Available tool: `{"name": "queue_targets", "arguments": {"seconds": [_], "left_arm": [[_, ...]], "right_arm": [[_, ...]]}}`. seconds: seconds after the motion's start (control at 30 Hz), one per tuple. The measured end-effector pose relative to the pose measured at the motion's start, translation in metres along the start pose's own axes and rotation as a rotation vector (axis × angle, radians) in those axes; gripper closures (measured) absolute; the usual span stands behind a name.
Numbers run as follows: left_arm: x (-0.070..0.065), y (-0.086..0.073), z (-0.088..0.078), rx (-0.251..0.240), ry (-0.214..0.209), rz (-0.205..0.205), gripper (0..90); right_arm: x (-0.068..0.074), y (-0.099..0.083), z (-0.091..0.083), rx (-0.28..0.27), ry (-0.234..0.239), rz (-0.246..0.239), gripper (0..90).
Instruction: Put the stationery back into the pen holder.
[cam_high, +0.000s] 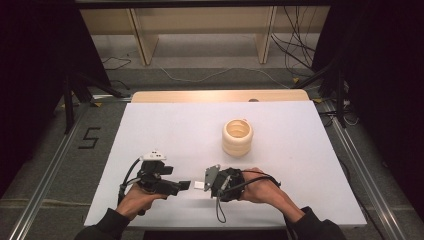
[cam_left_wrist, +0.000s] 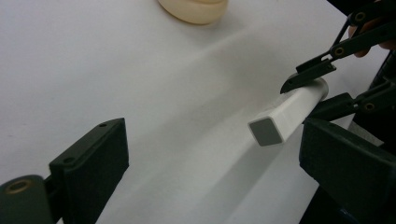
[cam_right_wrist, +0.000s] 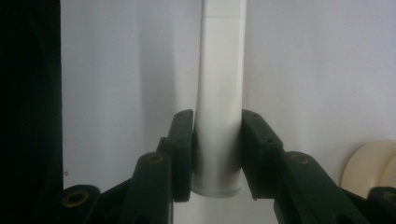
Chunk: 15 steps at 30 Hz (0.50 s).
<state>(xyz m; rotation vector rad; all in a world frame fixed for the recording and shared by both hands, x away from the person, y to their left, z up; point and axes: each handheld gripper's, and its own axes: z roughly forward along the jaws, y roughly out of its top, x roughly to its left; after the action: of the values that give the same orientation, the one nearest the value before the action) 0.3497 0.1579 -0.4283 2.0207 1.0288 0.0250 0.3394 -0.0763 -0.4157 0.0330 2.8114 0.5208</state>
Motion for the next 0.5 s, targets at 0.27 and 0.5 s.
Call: {"name": "queue_targets", "arguments": {"seconds": [0.27, 0.5], "left_arm": [[-0.005, 0.010, 0.009, 0.081, -0.060, -0.003, 10.2], [-0.013, 0.019, 0.021, 0.179, -0.132, 0.027, 14.6]], "right_arm": [[0.010, -0.009, -0.006, -0.022, -0.058, -0.075, 67.5], [0.023, -0.016, -0.009, -0.026, -0.129, -0.183, 67.4]]}}
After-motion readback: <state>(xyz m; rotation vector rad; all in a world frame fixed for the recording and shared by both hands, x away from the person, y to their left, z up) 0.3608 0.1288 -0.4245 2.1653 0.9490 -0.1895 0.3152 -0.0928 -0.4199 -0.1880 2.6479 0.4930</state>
